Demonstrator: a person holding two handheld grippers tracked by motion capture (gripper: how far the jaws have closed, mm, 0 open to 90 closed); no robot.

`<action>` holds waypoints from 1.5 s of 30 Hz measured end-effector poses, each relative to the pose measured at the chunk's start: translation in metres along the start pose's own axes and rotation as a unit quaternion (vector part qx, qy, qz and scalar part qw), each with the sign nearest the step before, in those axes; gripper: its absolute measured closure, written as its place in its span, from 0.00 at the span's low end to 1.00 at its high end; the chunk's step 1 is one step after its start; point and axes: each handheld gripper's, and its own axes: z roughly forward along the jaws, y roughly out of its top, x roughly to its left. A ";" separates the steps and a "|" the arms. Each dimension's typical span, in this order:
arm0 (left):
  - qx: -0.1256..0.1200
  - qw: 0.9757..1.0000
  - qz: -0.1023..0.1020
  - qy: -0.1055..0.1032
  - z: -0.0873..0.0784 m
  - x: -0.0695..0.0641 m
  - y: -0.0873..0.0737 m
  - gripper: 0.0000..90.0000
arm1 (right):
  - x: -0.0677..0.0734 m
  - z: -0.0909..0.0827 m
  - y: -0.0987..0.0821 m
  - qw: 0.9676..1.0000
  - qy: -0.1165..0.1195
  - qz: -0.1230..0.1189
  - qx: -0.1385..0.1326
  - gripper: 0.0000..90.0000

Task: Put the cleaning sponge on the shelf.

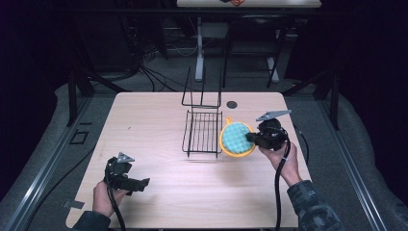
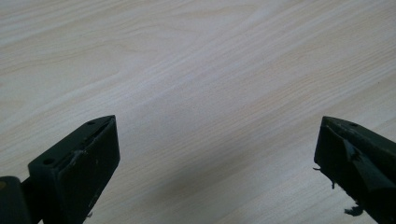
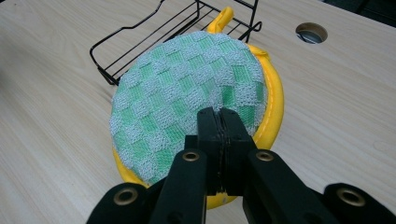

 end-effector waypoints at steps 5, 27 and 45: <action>-0.001 1.000 0.002 -0.001 0.000 0.000 0.000 0.00 | 0.004 0.006 0.005 1.000 0.003 -0.001 0.000 0.99; -0.001 1.000 0.005 -0.002 0.001 -0.001 0.000 0.00 | 0.019 0.037 0.022 1.000 0.009 0.003 -0.019 0.99; -0.002 1.000 0.005 -0.003 0.000 -0.001 0.000 0.00 | 0.033 0.059 0.033 1.000 0.011 0.008 -0.021 0.99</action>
